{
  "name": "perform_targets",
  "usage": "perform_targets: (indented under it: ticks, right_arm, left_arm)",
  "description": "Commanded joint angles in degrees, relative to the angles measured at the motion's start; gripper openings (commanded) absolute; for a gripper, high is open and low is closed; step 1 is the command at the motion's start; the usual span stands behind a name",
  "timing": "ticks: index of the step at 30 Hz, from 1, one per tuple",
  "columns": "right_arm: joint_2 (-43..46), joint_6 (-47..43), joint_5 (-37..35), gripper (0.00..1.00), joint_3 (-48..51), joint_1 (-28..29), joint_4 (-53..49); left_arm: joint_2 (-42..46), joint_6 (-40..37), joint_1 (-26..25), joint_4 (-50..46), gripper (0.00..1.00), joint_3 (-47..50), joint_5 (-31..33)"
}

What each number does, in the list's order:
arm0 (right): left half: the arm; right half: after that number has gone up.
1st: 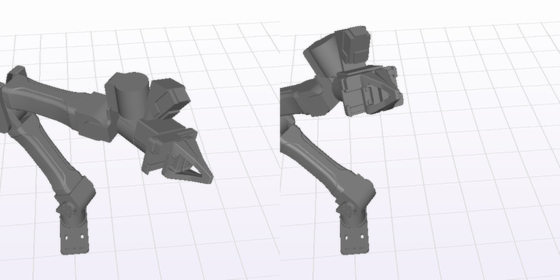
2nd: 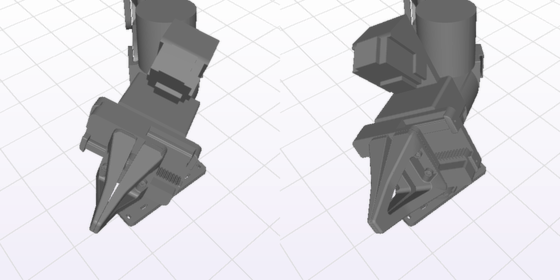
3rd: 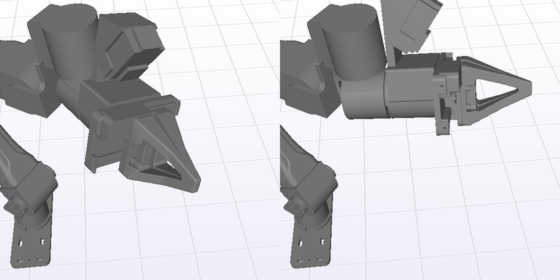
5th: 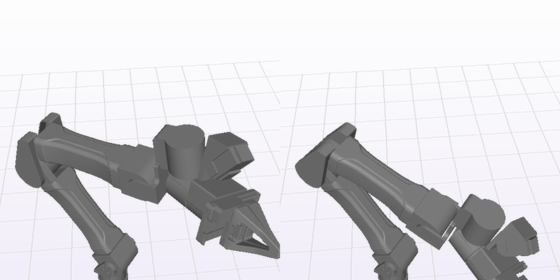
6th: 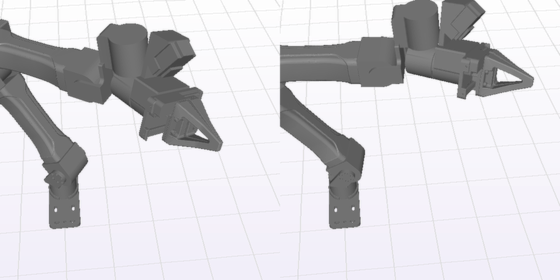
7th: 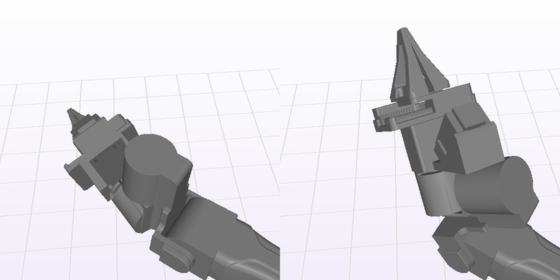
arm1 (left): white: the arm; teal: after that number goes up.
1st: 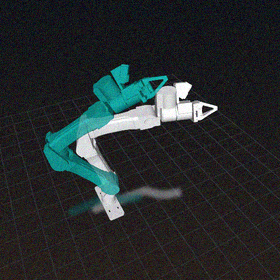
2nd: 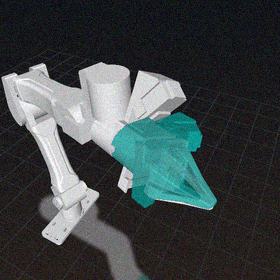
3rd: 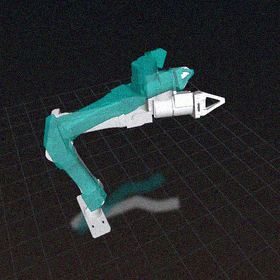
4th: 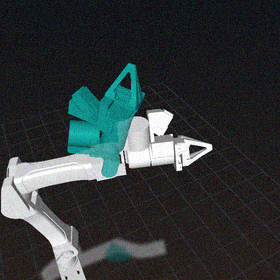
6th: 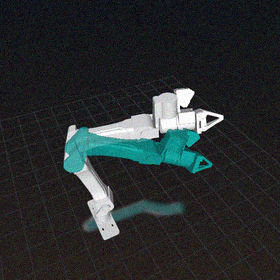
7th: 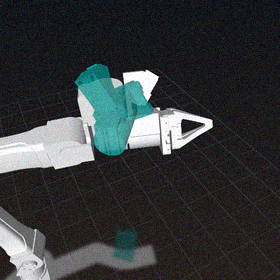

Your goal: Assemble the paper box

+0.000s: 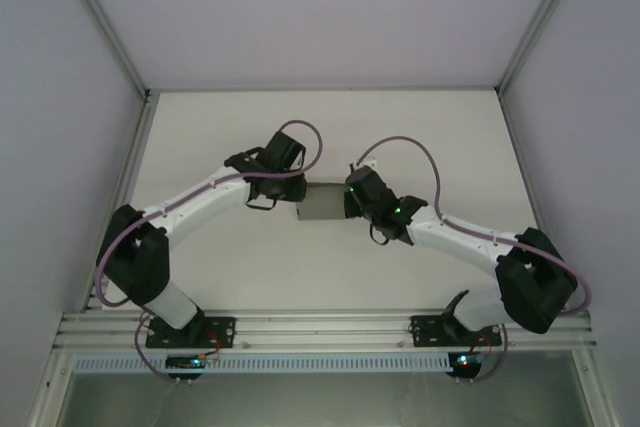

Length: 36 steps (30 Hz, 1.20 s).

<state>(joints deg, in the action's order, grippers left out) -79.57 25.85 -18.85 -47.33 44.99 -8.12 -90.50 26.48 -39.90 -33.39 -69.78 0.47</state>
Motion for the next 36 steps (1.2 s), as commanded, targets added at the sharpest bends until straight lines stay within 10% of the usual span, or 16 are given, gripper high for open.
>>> perform_targets:
  ticks: [1, 19, 36]
  right_arm:
    - [-3.66, -0.37, 5.49, 0.00, 2.24, 0.56, -9.84]
    - [-2.42, 2.51, 1.38, 0.00, 3.34, 1.37, -8.21]
    - [-1.90, 0.93, 1.52, 0.00, 2.77, 1.59, -9.86]
  left_arm:
    - [2.00, 0.68, -0.30, -0.20, 0.19, -1.83, -2.15]
    - [2.06, 20.52, 0.17, 3.88, 0.00, 9.12, -0.83]
    - [4.50, 11.94, 1.93, 2.49, 0.00, 3.94, -0.01]
